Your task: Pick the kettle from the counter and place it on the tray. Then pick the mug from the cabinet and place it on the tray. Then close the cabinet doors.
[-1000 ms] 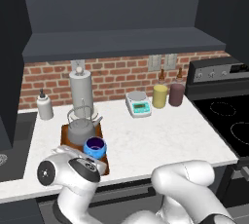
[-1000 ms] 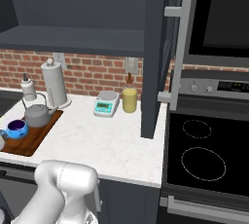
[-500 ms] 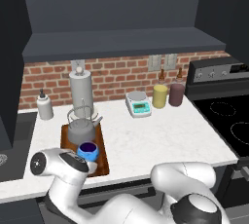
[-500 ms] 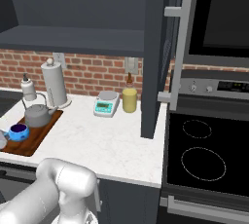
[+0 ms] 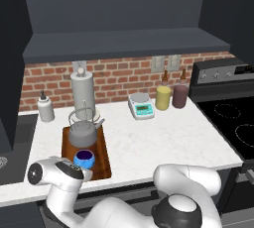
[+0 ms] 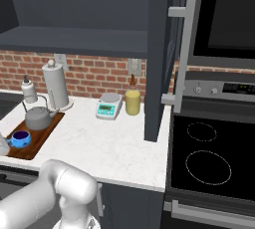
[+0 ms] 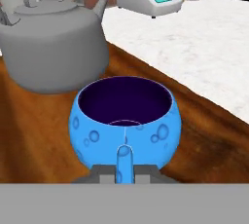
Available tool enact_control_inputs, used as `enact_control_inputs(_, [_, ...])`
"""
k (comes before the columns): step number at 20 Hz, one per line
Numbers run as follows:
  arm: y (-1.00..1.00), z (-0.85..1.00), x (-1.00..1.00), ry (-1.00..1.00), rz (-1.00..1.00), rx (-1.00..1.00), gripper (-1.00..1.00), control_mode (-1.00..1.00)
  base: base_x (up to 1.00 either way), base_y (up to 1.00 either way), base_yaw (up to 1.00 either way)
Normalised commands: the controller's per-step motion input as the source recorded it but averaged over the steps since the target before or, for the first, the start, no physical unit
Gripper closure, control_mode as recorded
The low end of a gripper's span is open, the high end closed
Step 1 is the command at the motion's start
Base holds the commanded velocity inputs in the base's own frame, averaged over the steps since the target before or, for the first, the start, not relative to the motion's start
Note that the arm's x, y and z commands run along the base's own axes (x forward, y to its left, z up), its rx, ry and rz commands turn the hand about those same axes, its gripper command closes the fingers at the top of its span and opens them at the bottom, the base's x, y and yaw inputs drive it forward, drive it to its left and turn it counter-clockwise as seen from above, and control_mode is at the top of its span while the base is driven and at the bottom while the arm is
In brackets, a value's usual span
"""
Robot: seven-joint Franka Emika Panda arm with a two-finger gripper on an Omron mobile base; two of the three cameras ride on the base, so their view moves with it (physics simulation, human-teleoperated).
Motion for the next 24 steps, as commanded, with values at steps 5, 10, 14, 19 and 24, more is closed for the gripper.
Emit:
enact_control_inputs(5, [0.08, -0.12, 0.18, 0.0, 0.0, 0.0, 1.0, -1.0, 0.0, 0.0, 0.0])
enact_control_inputs(10, [0.05, -0.1, 0.09, 0.0, 0.0, 0.0, 1.0, -1.0, 0.0, 0.0, 0.0])
enact_control_inputs(14, [0.02, -0.05, -0.01, 0.0, 0.01, 0.0, -1.0, -1.0, 0.0, 0.0, 0.0])
enact_control_inputs(19, [-0.06, 0.03, -0.17, 0.0, 0.02, 0.0, -1.0, -1.0, 0.0, 0.0, 0.0])
enact_control_inputs(24, [-0.08, 0.18, -0.2, -0.01, 0.07, 0.0, -1.0, -1.0, 0.0, 0.0, 0.0])
